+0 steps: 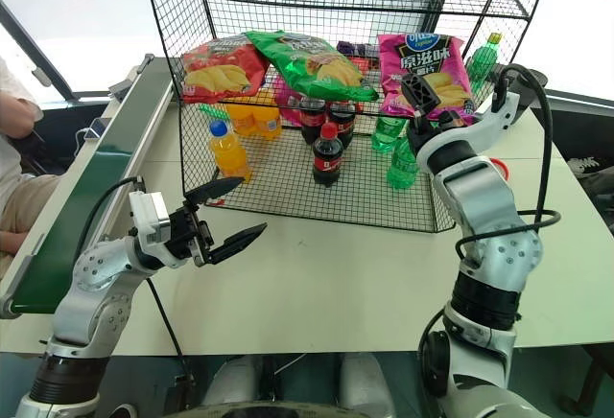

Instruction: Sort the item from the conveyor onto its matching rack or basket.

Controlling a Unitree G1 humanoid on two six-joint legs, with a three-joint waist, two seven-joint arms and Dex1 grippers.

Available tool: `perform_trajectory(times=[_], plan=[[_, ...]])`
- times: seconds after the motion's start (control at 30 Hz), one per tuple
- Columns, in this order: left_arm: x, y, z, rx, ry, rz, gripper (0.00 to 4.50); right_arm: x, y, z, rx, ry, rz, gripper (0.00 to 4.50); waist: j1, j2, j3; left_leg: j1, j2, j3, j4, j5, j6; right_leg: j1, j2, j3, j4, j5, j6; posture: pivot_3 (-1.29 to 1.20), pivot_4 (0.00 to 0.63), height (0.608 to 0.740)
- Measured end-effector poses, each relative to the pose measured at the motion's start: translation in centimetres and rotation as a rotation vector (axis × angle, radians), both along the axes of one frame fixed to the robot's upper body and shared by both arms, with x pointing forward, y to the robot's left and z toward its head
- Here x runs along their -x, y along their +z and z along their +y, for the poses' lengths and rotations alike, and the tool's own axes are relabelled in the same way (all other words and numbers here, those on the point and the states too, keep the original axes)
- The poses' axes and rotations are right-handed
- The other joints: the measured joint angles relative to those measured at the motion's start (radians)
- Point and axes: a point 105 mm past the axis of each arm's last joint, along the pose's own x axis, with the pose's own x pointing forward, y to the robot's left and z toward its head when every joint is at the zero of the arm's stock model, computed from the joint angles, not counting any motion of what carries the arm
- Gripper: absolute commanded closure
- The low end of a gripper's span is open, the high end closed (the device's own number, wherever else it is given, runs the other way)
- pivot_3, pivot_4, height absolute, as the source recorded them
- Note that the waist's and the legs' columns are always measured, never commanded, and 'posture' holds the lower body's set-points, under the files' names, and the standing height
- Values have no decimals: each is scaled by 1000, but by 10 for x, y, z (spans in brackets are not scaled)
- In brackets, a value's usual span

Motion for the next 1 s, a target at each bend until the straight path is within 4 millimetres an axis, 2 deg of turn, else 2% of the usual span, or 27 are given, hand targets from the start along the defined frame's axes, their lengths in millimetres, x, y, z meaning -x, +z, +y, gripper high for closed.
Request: perform_trajectory(times=[0.13,0.2,0.27,0.33,0.43,0.47,0.57,0.67,0.77,0.93,1.0], plan=[[0,-1,0,2,0,3,0,18,-3,6,41,108,-20,79,2,0,0,0,0,0,0,0,1,0,0,0,0,0,0,0,150,727],[-1,-1,0,4,0,5,0,38,3,19,51,253,-100,79,4,0,0,0,0,0,0,-1,1,0,0,0,-1,0,0,0,150,727],[-2,0,1,9,5,9,0,63,4,27,159,385,-176,79,9,0,0,0,0,0,0,-1,2,1,0,0,-2,0,0,0,150,727],[-3,0,5,23,19,20,0,82,-12,24,295,480,-187,79,22,-2,-1,0,0,0,0,-2,3,3,0,0,-4,0,0,0,150,727],[-1,-5,16,16,35,70,0,96,-46,14,628,565,-179,79,25,-2,-1,0,-1,0,1,-2,4,2,0,0,-5,0,0,0,150,727],[-1,-7,23,9,49,93,0,98,-49,13,692,589,-210,79,22,-3,-1,0,0,0,1,-2,4,2,1,0,-5,0,0,0,150,727],[-4,-7,39,-14,83,120,0,97,-38,10,760,617,-340,79,26,-2,-1,1,0,0,2,-2,4,2,2,0,-4,1,0,0,150,727],[-9,-6,61,-40,161,165,0,103,-39,3,876,674,-414,79,34,-4,-1,0,0,-1,1,-2,4,2,2,0,-5,1,0,0,150,727],[-10,-16,82,-89,230,243,0,111,-53,-9,975,718,-429,79,36,-4,-1,0,-1,0,1,-3,5,3,1,-1,-8,1,0,0,150,727],[-1,-29,113,-144,340,319,0,113,-71,-57,1073,644,-344,79,33,-5,-1,0,-1,1,2,-4,7,6,0,-1,-12,1,-1,0,150,727],[-2,-29,118,-152,370,320,0,116,-80,-67,1073,643,-300,79,34,-4,-1,1,-1,0,2,-4,6,6,-1,-1,-12,0,-4,0,150,727]])
